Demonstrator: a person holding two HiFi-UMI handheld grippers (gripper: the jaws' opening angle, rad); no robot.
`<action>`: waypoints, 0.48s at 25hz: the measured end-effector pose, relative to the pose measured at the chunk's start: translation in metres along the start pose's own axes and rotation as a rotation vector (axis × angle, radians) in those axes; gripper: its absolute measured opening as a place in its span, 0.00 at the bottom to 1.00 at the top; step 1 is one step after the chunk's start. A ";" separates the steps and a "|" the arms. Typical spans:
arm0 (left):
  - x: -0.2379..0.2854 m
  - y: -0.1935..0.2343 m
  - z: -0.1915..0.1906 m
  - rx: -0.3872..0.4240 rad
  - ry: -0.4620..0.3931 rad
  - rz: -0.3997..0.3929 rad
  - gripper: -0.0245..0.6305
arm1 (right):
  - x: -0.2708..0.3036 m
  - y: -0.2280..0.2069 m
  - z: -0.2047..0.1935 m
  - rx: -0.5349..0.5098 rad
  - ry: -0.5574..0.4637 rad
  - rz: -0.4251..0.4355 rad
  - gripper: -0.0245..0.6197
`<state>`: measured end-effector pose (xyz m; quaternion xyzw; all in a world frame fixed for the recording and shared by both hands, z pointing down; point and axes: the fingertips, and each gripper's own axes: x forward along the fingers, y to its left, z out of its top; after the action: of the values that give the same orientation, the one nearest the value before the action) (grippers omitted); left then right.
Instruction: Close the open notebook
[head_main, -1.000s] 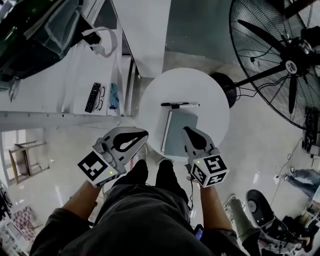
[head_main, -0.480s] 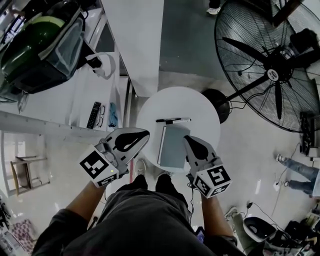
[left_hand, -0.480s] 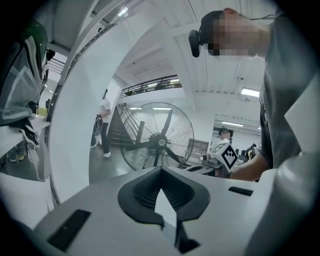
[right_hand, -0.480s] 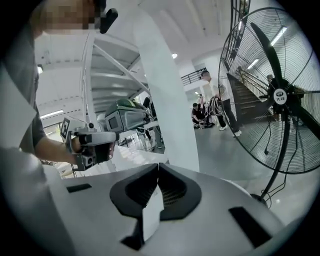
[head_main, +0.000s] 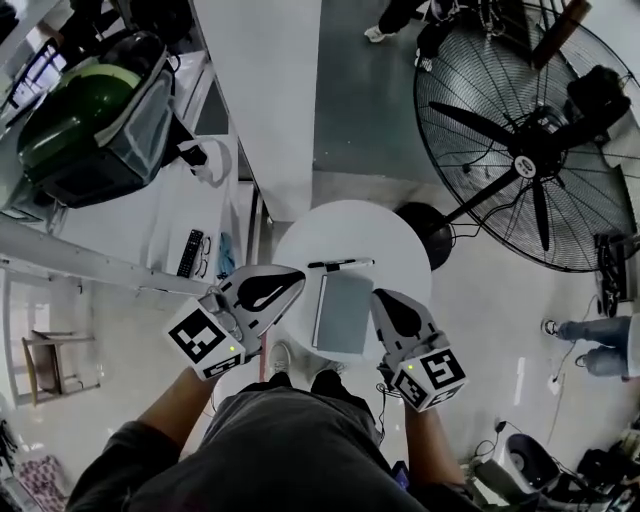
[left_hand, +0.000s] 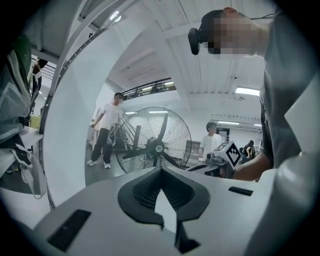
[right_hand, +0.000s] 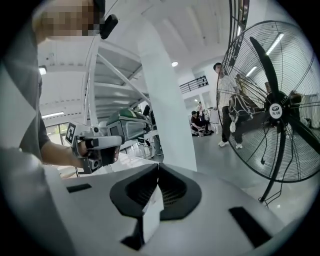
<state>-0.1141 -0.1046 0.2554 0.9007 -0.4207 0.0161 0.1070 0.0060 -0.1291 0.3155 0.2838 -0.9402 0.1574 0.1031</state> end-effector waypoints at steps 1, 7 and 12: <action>0.001 -0.002 0.002 0.002 -0.002 -0.003 0.06 | -0.002 0.001 0.004 -0.004 -0.006 0.000 0.07; 0.003 -0.011 0.014 0.021 -0.017 -0.022 0.06 | -0.012 0.007 0.020 -0.017 -0.033 0.003 0.07; 0.004 -0.021 0.015 0.020 -0.025 -0.027 0.06 | -0.019 0.013 0.025 -0.029 -0.047 0.025 0.07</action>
<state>-0.0969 -0.0977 0.2376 0.9074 -0.4098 0.0074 0.0928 0.0116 -0.1176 0.2837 0.2740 -0.9481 0.1381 0.0832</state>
